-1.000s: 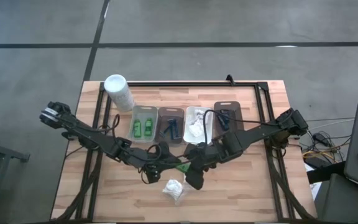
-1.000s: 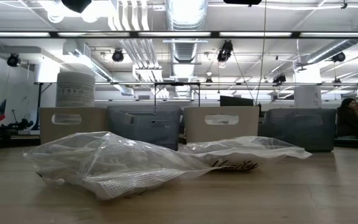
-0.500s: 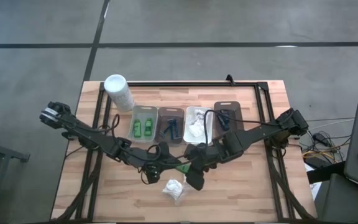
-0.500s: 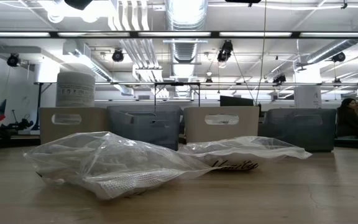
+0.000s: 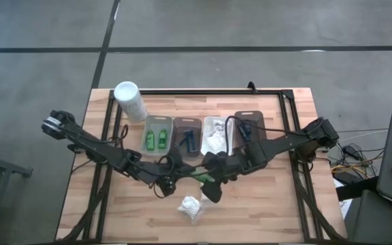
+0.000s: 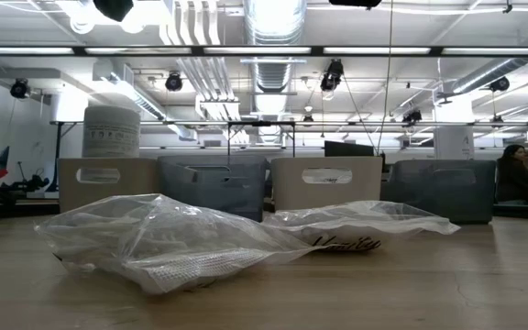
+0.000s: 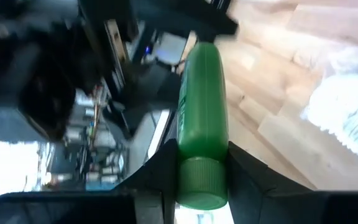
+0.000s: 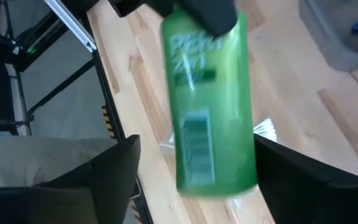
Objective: Pick & Place Travel size toiletries
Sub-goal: Put the green shampoo into the gray bin
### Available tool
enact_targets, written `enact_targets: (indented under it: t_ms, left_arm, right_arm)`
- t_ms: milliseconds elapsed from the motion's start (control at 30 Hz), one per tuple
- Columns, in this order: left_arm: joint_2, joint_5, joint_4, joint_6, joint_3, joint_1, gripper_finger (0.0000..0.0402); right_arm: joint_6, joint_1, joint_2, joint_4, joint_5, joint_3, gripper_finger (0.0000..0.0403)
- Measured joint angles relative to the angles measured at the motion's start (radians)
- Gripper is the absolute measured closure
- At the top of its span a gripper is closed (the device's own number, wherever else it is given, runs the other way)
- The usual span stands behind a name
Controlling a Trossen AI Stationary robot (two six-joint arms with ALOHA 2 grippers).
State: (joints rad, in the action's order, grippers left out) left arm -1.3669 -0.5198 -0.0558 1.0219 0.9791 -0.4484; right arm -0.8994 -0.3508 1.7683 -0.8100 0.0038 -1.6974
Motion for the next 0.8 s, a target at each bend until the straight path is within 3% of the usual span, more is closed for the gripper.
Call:
enact_targets:
  t_ms: [233, 500, 600, 700, 800]
  left_arm:
    - [0.037, -0.126, 0.228, -0.203, -0.005, 0.004, 0.0299]
    - [0.141, -0.16, 0.822, -0.758, -0.021, 0.056, 0.03]
    - [0.185, -0.102, 1.086, -0.859, -0.018, 0.142, 0.03]
    - [0.216, 0.055, 1.252, -0.854, -0.006, 0.28, 0.03]
    - [0.231, 0.236, 1.313, -0.775, 0.013, 0.431, 0.03]
  right_arm:
    - [-0.024, -0.017, -0.074, -0.087, 0.132, 0.0, 0.0072]
    - [-0.167, -0.086, -0.186, -0.275, 0.482, 0.0, 0.0047]
    - [-0.198, -0.098, -0.204, -0.315, 0.525, 0.0, 0.0047]
    - [-0.192, -0.097, -0.204, -0.316, 0.539, 0.003, 0.0056]
    - [-0.167, -0.096, -0.199, -0.316, 0.55, 0.003, 0.0067]
